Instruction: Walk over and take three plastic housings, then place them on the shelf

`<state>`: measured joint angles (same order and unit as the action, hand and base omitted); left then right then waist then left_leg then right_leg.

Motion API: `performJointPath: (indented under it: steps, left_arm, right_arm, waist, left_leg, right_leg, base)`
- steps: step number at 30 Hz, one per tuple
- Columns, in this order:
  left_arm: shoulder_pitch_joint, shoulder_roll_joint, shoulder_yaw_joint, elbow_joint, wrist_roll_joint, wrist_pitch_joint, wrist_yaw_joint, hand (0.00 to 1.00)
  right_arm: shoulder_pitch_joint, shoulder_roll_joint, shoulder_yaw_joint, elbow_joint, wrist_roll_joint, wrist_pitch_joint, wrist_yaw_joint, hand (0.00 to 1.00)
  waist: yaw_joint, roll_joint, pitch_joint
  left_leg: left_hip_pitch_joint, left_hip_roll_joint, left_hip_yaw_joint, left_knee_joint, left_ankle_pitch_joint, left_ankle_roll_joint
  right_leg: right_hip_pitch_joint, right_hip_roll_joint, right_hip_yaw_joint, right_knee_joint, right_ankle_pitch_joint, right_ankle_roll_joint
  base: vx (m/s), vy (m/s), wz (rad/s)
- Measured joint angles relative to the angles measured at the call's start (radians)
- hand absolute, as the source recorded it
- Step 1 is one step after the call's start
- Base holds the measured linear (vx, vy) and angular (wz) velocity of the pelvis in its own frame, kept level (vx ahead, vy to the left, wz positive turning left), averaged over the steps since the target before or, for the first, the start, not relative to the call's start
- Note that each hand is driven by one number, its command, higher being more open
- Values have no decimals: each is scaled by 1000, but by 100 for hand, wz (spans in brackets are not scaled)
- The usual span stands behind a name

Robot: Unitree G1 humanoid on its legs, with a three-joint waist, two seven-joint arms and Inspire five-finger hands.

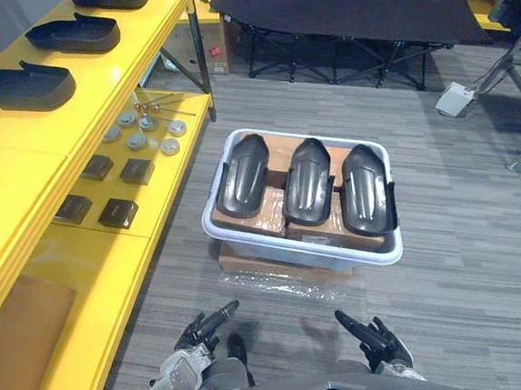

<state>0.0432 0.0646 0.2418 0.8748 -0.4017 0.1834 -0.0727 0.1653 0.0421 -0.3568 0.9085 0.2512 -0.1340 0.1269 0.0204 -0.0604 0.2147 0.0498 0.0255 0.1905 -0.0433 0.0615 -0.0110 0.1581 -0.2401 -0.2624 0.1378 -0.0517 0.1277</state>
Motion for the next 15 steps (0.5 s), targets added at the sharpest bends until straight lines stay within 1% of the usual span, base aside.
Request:
performJointPath:
  steps: [2, 4, 6, 8, 9, 10, 11, 12, 14, 15]
  left_arm:
    - [7, 1, 0, 0, -3, 1, -9, 100]
    - [9, 1, -1, -1, 10, -1, -22, 100]
    - [19, 2, -1, -7, 11, -6, -23, 100]
    - [38, 4, -1, -23, 13, -9, -24, 100]
    - [47, 13, -3, -24, 17, -9, -28, 100]
    - [50, 16, -12, -23, 22, -8, -28, 100]
    - [55, 29, -19, -23, 27, -8, -28, 100]
    - [66, 35, -24, -22, 34, -9, -27, 100]
    - [93, 37, -33, -22, 45, -9, -29, 100]
    - [104, 38, -34, -23, 56, -10, -31, 100]
  right_arm:
    - [28, 1, 28, -79, 3, -12, -24, 100]
    - [52, 1, 35, -162, 16, -21, -49, 100]
    - [70, -3, 34, -245, 76, -47, -71, 100]
    - [78, -14, 32, -311, 93, -75, -78, 100]
    - [78, -29, 30, -342, 93, -90, -85, 100]
    - [70, -38, 26, -364, 92, -97, -93, 100]
    - [65, -44, 9, -385, 92, -97, -98, 100]
    - [43, -57, -26, -393, 93, -93, -100, 100]
    - [23, -96, -79, -395, 108, -81, -104, 100]
    - [9, -120, -107, -395, 118, -67, -106, 100]
  waist:
    - [0, 0, 0]
    - [-1, 0, 0]
    - [-2, 1, -1]
    - [-9, 1, -1]
    - [-13, -1, -1]
    - [-14, -5, -3]
    - [-16, -14, -7]
    - [-24, -15, -3]
    - [-23, -15, -7]
    - [-22, -9, -12]
  left_leg:
    - [10, -4, -2, -32, 18, 2]
    - [10, -6, -7, -42, 23, -3]
    - [11, -5, -7, -45, 25, -6]
    - [9, -6, -4, -45, 25, -6]
    - [6, -8, -1, -45, 26, -7]
    - [3, -12, -1, -45, 30, -9]
    - [-4, -20, 0, -46, 35, -11]
    - [-5, -23, -3, -46, 42, -15]
    - [-4, -11, -7, -46, 51, -21]
    - [-5, -7, -11, -46, 54, -26]
  right_leg:
    - [-2, 0, 0, 0, 0, 0]
    - [-4, 0, 1, 0, 0, 0]
    - [-3, 1, 9, -2, -1, 0]
    - [-2, 2, 22, -15, -4, -4]
    - [-2, 3, 24, -25, -16, -15]
    - [0, 0, 26, -33, -34, -17]
    - [-1, -6, 30, -42, -66, -9]
    - [-2, -4, 36, -47, -79, 16]
    - [0, 9, 36, -48, -84, 17]
    - [2, 13, 33, -48, -84, 17]
  base:
    - [-38, 21, 3]
    - [-62, 18, 6]
    - [-86, 22, -1]
    - [-93, 18, -9]
    - [-74, -5, -11]
    - [-98, -28, -8]
    - [-97, -53, 0]
    - [-77, -48, 3]
    - [-67, -47, 3]
    - [-59, -59, 8]
